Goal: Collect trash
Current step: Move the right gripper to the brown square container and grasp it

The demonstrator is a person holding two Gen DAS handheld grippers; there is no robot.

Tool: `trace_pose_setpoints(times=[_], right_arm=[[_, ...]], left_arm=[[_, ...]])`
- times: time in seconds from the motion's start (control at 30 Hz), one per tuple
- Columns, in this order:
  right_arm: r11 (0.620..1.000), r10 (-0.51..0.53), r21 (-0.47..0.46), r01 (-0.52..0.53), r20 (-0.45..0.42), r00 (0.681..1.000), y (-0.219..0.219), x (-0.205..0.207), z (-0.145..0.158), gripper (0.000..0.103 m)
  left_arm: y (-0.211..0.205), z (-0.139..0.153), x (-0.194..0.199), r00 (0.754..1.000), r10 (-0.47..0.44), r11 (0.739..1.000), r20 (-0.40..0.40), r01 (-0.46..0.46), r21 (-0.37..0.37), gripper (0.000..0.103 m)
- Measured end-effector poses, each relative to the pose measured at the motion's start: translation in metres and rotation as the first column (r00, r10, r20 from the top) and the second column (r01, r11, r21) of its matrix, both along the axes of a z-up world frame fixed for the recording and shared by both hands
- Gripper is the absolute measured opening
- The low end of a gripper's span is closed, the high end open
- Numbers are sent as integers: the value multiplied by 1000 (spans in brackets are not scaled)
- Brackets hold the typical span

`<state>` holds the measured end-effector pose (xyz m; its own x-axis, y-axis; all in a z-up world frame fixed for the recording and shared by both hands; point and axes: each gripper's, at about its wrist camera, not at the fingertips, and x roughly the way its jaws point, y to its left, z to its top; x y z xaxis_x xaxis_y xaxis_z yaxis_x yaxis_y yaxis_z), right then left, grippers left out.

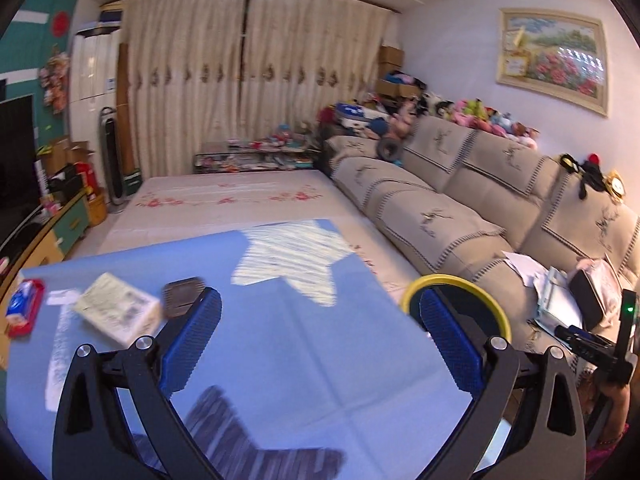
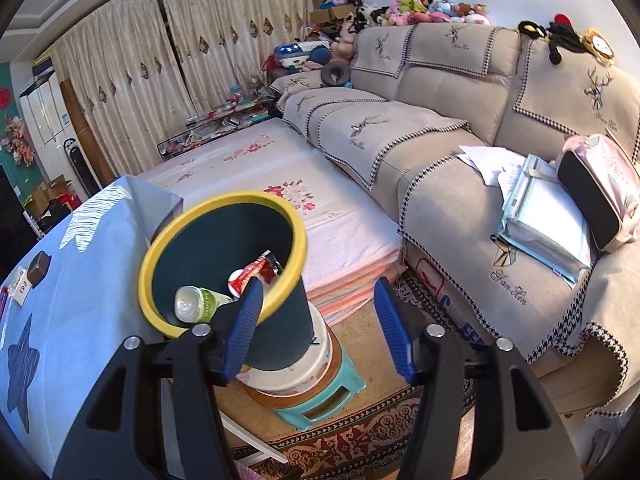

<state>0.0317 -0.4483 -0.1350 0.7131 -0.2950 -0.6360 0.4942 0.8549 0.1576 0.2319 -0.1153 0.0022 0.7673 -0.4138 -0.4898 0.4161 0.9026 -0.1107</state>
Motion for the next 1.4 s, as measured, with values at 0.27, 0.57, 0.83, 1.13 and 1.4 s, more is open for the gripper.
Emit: trace_pose_setpoints(times=[0.27, 0.57, 0.83, 1.13, 1.4], right_arm=[[987, 148, -61, -145, 32, 989, 54, 41, 37, 67], [927, 368, -82, -366, 15, 930, 142, 112, 67, 72], [825, 556, -82, -559, -58, 829, 227, 173, 70, 72], [667, 739, -31, -744, -98, 666, 328, 251, 62, 72], [653, 749, 20, -757, -168, 641, 396, 313, 28, 72]], left_arm=[[102, -16, 1, 985, 171, 985, 14, -171, 2, 98], [175, -42, 13, 957, 291, 957, -7, -291, -12, 98], [218, -59, 10, 916, 398, 916, -37, -400, -38, 98], [251, -71, 12, 878, 471, 874, -83, -477, -93, 98], [240, -83, 17, 896, 421, 895, -141, -436, -96, 98]])
